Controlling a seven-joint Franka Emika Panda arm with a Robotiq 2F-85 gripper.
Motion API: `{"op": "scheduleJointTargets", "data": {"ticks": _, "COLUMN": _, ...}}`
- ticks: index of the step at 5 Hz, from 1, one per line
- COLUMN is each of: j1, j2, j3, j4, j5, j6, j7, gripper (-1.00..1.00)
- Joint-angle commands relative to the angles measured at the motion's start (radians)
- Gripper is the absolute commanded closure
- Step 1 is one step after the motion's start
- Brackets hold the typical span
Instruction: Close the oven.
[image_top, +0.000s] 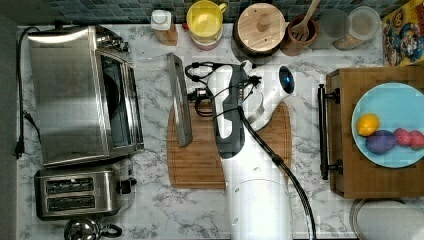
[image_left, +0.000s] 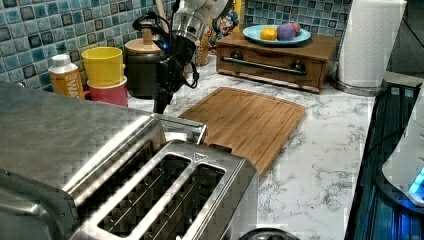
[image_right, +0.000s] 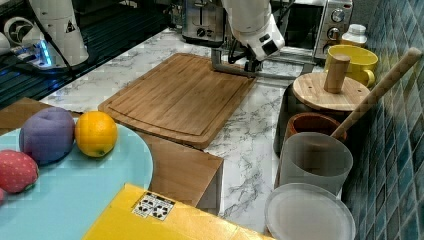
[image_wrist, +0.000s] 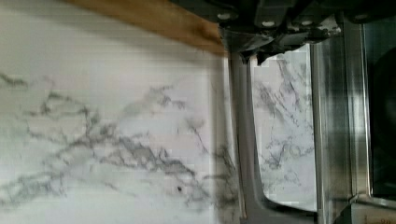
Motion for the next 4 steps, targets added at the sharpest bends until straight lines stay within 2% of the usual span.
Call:
{"op": "scheduleJointTargets", "data": {"ticks": 1, "j1": 0.037, "j2": 0.096, "j3": 0.028, "j4": 0.254, "j5": -0.089, "j6": -0.157, "j7": 0.006, "gripper": 1.00}}
{"op": "scheduleJointTargets", "data": {"ticks": 2, "j1": 0.057, "j2": 0.163, "j3": 0.010, "j4": 0.352, "j5": -0.157, "j6": -0.277, "j7": 0.042, "gripper": 1.00}}
{"op": "scheduleJointTargets", "data": {"ticks": 4, "j1": 0.034, "j2": 0.163, "j3": 0.028, "j4": 0.361, "j5": -0.132, "j6": -0.301, "j7": 0.049, "gripper": 1.00}}
